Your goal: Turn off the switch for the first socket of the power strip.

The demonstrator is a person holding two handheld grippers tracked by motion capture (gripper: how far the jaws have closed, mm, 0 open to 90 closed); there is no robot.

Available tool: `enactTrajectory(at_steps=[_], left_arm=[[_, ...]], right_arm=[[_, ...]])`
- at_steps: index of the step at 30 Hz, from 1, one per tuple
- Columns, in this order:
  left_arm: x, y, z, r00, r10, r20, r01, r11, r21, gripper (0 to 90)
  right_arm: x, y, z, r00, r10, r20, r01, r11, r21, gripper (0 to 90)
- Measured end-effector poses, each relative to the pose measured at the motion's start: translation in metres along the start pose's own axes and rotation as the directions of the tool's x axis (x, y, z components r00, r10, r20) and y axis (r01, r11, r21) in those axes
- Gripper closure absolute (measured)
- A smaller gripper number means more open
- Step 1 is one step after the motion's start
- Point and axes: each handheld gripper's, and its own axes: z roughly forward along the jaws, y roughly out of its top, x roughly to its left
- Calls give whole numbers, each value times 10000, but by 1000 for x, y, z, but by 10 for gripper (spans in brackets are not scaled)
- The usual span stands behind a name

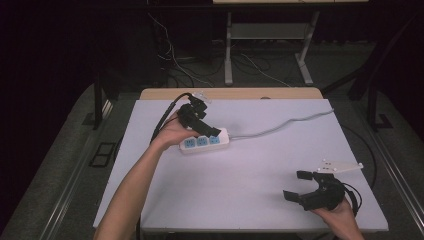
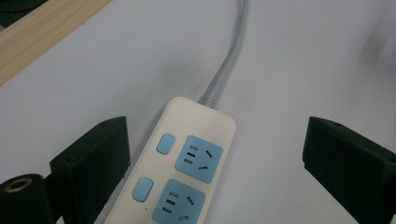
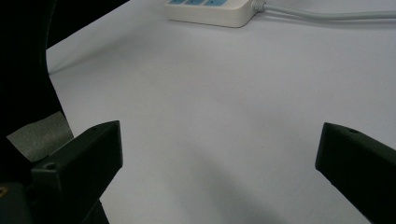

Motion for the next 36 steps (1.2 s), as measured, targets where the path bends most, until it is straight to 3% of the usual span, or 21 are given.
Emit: enactTrajectory(at_steps=[8, 15, 24, 36], left_arm=[[9, -2, 8, 9999, -145, 78, 146, 9999, -78, 157], [16, -4, 12, 9993, -341, 119, 344, 9991, -234, 314], [22, -6, 17, 9980, -622, -65, 617, 9961, -636, 437], [30, -9, 31, 9943, -1048, 175, 1059, 9910, -824, 660]], right_arm=[[0, 0, 0, 10000, -4, -1, 4, 10000, 14, 4], [0, 0, 0, 10000, -23, -11, 23, 10000, 32, 4], [0, -1, 1, 10000, -22, -31, 22, 10000, 41, 4], [0, -1, 1, 10000, -11, -41, 11, 10000, 45, 4]])
